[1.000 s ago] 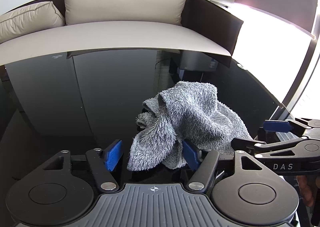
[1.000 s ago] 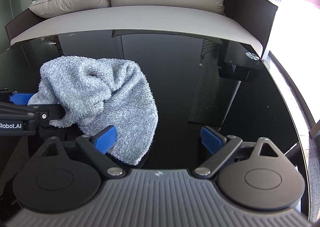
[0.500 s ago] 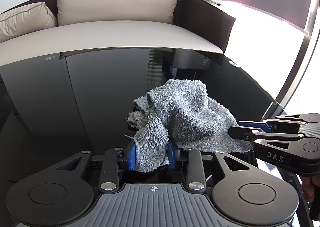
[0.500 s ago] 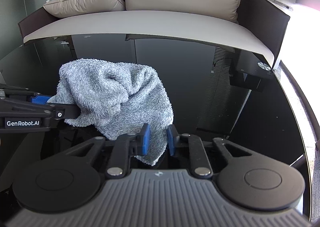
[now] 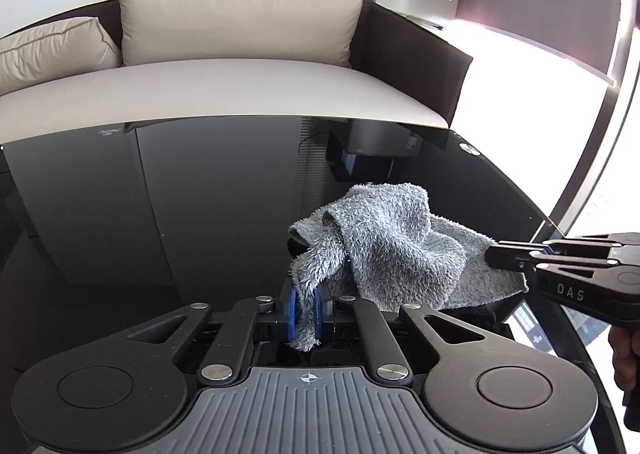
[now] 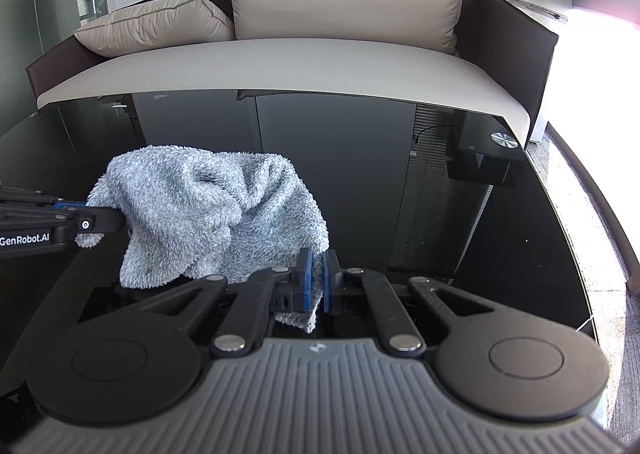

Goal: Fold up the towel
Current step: 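Move the left gripper to the towel edge and close on it while the right tool approaches, then grasp a towel corner with the right gripper while the left gripper holds another corner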

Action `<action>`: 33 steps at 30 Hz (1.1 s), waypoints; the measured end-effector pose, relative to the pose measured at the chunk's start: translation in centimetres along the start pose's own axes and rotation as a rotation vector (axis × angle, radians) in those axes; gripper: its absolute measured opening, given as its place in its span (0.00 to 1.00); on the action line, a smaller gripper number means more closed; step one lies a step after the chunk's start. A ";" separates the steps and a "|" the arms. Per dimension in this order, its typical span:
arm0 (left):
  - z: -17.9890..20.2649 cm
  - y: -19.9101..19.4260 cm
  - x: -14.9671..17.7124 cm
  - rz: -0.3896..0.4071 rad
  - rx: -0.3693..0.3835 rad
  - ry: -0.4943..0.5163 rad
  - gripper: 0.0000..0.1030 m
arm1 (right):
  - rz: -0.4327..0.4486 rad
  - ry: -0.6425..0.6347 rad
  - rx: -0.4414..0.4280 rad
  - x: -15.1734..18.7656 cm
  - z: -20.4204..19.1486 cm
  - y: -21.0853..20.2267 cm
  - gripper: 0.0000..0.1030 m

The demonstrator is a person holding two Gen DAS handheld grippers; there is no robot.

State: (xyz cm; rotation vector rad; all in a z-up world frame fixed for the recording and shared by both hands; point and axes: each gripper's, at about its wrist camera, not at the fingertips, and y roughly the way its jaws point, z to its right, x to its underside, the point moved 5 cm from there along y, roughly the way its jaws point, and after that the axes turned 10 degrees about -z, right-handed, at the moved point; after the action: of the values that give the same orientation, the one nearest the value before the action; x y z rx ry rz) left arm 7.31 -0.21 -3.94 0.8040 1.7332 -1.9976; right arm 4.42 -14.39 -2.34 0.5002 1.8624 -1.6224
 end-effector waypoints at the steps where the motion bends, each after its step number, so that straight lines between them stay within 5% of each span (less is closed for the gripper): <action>1: 0.0 0.0 0.0 -0.002 -0.006 0.000 0.08 | 0.013 0.004 0.001 -0.2 0.1 -0.4 0.05; 15: -2.3 -0.7 -0.5 0.006 -0.098 -0.055 0.08 | 0.018 0.111 0.111 -0.1 4.6 -1.7 0.05; 22: -2.4 -0.9 -0.7 0.001 -0.082 -0.052 0.18 | 0.000 0.101 0.153 0.4 5.4 -1.2 0.06; 28: -2.0 -2.1 -0.3 0.003 -0.049 -0.023 0.44 | 0.020 0.128 0.075 0.4 4.9 -1.7 0.21; 33: -1.2 -2.3 0.2 -0.007 0.043 -0.025 0.49 | 0.031 0.157 0.023 0.1 4.9 -1.8 0.38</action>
State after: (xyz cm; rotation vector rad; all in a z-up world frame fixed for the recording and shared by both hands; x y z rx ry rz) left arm 5.94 1.36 -2.34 0.7837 1.6869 -2.0472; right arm 4.14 -19.49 -1.35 0.6810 1.9401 -1.6266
